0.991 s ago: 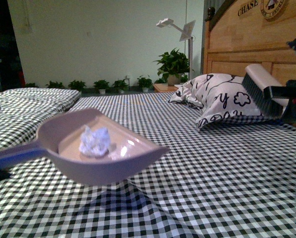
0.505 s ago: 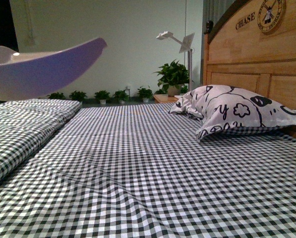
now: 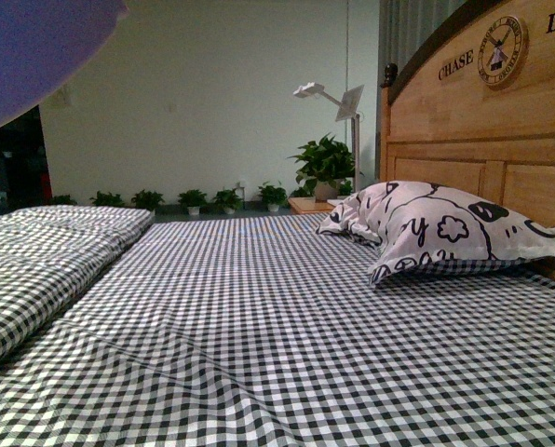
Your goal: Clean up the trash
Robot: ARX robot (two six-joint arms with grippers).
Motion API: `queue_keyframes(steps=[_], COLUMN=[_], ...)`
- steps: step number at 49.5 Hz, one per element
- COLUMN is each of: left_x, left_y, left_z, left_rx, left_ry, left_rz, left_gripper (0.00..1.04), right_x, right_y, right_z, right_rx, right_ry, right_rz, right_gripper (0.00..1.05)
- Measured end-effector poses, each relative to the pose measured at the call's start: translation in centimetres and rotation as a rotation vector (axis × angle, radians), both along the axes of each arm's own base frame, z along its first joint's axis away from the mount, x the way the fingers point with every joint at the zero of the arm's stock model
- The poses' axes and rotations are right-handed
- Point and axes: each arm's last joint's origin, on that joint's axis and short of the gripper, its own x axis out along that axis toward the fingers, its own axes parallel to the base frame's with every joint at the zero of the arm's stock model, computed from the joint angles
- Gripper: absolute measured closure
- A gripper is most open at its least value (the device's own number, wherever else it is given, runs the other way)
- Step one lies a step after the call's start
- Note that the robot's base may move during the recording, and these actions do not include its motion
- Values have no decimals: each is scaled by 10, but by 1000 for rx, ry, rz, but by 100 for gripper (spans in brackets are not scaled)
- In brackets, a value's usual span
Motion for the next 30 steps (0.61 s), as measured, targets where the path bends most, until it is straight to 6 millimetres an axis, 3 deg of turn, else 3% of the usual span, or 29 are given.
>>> queue_keyframes(steps=[10, 30], left_x=[-5, -5], left_y=[2, 2], left_z=[-3, -4], left_rx=[-3, -18], left_ry=[1, -3], left_rz=[7, 13], left_gripper=[78, 78], right_x=[-13, -15], right_y=[3, 3], right_z=[5, 1], right_rx=[6, 22], right_ry=[-33, -24], right_rz=[20, 3], right_gripper=[86, 86])
